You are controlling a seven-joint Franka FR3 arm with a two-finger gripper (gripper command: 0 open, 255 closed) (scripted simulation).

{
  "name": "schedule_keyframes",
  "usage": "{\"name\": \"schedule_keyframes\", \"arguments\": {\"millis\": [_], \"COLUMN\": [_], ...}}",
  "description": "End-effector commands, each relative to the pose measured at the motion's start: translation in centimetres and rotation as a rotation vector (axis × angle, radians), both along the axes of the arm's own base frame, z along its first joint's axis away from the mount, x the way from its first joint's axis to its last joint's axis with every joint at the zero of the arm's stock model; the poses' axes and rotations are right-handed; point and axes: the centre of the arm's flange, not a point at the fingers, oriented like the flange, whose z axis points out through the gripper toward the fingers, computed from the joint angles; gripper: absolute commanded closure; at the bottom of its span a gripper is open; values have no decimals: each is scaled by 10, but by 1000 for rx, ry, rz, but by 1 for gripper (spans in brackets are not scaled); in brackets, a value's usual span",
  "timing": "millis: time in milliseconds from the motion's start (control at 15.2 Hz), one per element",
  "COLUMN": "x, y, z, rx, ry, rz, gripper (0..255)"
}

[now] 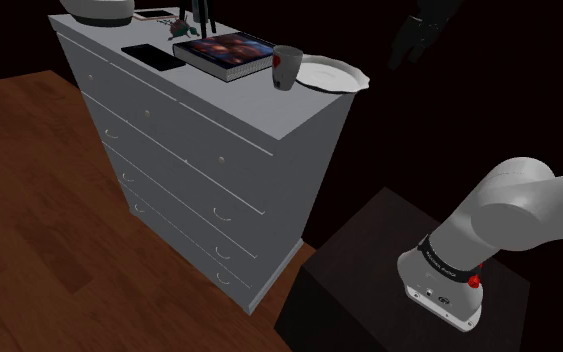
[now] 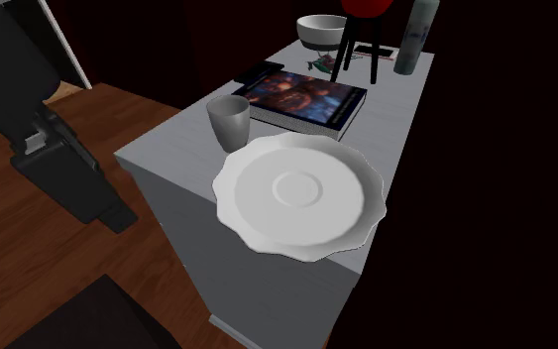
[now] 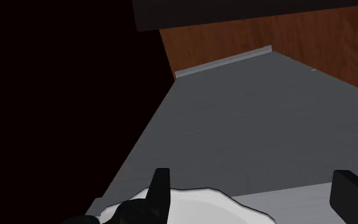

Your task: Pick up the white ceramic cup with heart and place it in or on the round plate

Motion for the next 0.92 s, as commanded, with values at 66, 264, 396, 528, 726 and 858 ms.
{"name": "schedule_keyframes", "arguments": {"millis": [66, 264, 396, 528, 726, 858], "x": [11, 45, 68, 91, 125, 148], "y": [7, 29, 43, 57, 78, 92], "z": [-1, -3, -5, -7, -9, -11], "rx": [-1, -4, -6, -7, -10, -12], "ry": [1, 4, 6, 8, 11, 13], "rz": [-2, -7, -10, -13, -18, -21], "gripper": [0, 0, 0, 0, 0, 0]}}
